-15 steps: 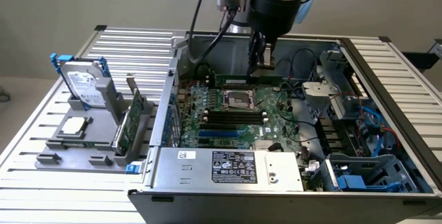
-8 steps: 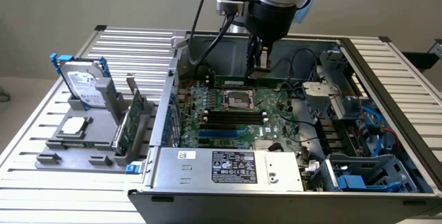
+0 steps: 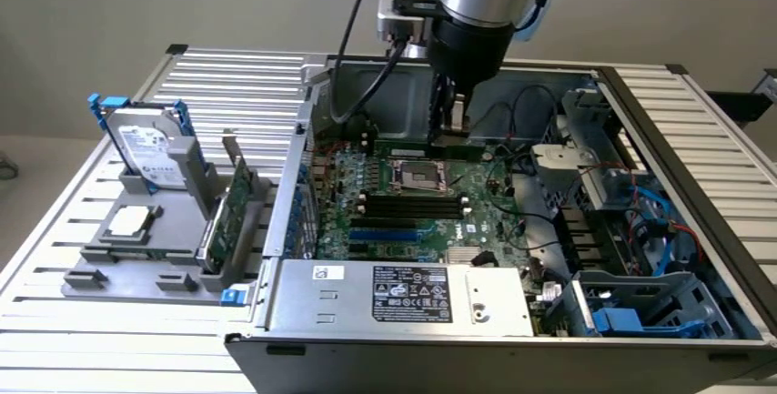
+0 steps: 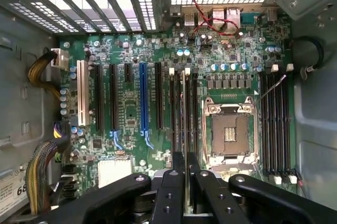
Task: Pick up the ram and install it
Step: 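Pick up the ram and move it above insertion slot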
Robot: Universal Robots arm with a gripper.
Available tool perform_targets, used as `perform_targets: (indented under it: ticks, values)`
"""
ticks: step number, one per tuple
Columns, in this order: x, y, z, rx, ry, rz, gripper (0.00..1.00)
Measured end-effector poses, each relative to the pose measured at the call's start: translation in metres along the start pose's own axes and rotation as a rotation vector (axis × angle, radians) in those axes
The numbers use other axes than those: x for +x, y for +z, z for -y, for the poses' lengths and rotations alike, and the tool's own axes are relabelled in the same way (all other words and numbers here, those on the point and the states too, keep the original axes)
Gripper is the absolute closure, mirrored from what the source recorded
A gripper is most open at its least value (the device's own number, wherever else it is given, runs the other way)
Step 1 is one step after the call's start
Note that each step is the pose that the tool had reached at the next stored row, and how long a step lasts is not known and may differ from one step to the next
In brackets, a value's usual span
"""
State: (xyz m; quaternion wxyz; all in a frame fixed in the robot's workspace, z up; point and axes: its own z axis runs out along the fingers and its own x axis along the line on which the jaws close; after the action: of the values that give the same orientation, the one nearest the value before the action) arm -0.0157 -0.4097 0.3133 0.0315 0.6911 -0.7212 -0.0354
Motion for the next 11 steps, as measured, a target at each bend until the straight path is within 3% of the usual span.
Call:
perform_targets:
  ticks: [11]
  values:
    - [-0.002, 0.0207, -0.0064, 0.0001, 0.011, 0.0010, 0.86]
